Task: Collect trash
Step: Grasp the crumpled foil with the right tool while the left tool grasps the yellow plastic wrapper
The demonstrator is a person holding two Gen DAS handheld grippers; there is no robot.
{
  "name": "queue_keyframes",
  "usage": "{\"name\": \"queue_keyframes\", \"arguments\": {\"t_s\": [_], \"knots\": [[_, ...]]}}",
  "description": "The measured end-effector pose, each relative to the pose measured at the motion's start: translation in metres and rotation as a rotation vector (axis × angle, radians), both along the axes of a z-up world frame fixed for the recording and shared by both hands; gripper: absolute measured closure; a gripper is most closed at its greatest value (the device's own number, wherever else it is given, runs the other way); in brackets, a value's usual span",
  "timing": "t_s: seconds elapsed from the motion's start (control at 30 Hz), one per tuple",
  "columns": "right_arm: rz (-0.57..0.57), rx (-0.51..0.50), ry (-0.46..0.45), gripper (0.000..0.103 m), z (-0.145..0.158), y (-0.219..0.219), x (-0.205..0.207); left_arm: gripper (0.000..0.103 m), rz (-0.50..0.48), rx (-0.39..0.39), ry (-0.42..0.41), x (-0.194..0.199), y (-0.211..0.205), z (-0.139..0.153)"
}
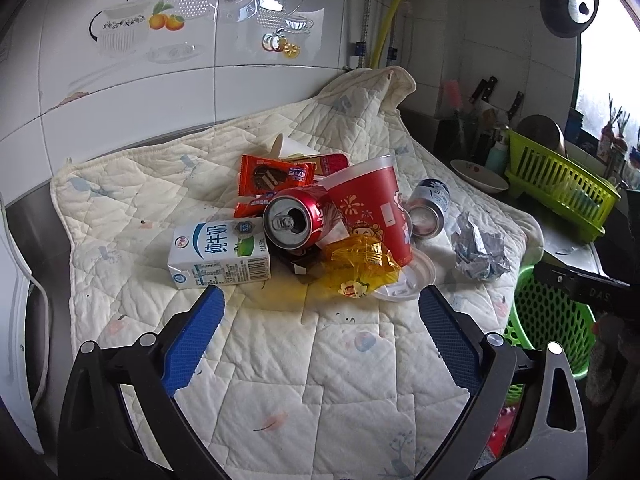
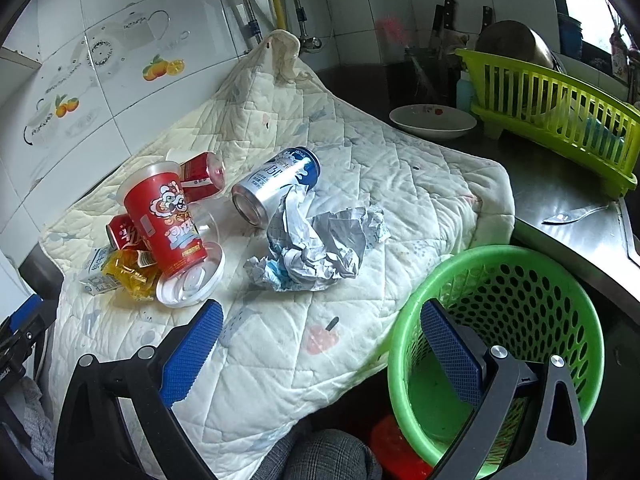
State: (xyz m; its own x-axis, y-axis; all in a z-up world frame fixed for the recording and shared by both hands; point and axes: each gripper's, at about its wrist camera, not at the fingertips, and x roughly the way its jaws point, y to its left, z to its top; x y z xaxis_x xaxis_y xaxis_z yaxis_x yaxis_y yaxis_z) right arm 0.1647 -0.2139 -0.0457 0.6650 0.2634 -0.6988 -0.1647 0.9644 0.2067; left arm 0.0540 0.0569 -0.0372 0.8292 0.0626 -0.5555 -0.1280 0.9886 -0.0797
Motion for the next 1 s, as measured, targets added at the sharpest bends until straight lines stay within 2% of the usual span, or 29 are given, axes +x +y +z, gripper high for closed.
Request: {"name": "queue_keyframes", "arguments": {"t_s": [0.37,0.67,0.7,0.73,0.87,0.93,1.0], "knots": [[0.032,0.018,0.117,0.007,-0.028,0.017,0.072,0.008,-0.001,-0.015,0.025,0.011,0.007,-0.006],[0.039,-0.023,0.187,0.007,-0.053,0.024,0.107,0.008,-0.038,-0.048,0.058,0.033,0.003,-0.011],[0.039,-0.027,0.191,0.01,-0.056,0.025,0.108,0.008,-0.044,-0.049,0.062,0.037,0.002,-0.012],[0.039,-0.028,0.196,0.018,-0.058,0.025,0.11,0.008,-0.046,-0.049,0.067,0.04,0.0,-0.012],[0.036,-0.01,0.198,0.026,-0.06,0.022,0.109,0.011,-0.059,-0.075,0.09,0.057,-0.002,-0.016],[0.04,-0.004,0.192,0.036,-0.058,0.021,0.106,0.014,-0.066,-0.087,0.103,0.067,-0.004,-0.019],[0.042,0.006,0.186,0.041,-0.056,0.019,0.103,0.016,-0.067,-0.087,0.116,0.076,-0.006,-0.023]]}}
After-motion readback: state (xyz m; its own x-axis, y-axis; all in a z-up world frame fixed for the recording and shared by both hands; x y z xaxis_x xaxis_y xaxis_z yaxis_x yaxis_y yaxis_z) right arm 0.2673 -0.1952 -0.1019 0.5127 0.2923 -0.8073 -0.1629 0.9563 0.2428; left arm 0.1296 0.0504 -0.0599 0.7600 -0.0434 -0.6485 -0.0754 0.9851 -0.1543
